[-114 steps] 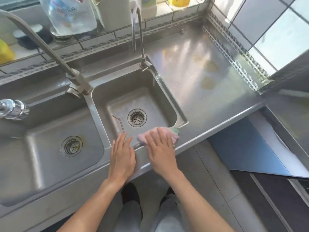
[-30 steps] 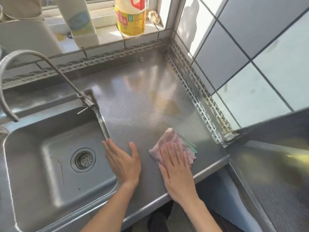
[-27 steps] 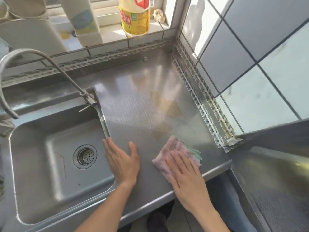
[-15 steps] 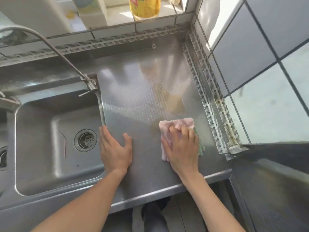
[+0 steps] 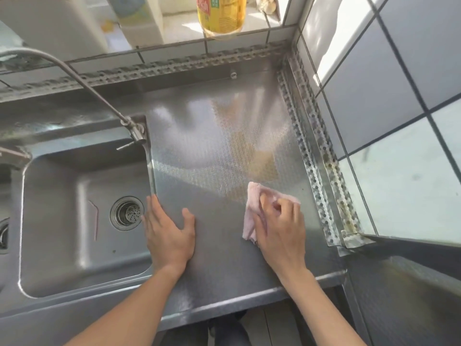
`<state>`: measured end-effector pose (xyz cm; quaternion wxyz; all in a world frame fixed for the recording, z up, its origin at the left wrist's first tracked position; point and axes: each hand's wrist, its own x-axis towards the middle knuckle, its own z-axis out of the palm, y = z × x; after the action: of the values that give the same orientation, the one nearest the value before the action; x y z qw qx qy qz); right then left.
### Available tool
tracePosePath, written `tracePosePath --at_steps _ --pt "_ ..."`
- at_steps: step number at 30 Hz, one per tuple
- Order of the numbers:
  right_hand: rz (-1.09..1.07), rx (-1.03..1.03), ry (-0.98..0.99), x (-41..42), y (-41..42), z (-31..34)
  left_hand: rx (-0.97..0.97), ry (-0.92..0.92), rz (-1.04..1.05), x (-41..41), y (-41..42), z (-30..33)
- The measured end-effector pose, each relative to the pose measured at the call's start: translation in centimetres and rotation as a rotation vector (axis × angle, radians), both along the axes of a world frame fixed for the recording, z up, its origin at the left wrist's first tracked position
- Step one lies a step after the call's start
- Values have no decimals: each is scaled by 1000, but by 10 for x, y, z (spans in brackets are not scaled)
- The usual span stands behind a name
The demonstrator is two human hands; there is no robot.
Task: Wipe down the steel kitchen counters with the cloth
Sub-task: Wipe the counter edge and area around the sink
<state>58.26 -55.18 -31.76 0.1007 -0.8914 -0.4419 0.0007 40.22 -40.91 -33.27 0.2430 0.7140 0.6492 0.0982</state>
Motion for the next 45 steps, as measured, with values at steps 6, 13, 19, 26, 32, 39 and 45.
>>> tracePosePath --at_steps 6,13,19,26,32,39,45 --pt "135 55 12 -60 72 -2 9 9 -8 -2 1 -4" --pt "144 54 -11 -19 -23 -16 7 6 -9 -2 1 -4" --pt "-238 68 31 45 30 -7 0 3 -1 1 1 -1" --pt "-95 174 146 18 126 1 -20 11 0 0 1 -1" --pt "313 103 102 -18 56 -11 -49 1 -1 1 2 3" --pt "-67 60 107 82 75 -4 -71 -29 2 0 3 5" --pt "-60 13 149 74 189 -8 -57 -32 7 1 2 -3"
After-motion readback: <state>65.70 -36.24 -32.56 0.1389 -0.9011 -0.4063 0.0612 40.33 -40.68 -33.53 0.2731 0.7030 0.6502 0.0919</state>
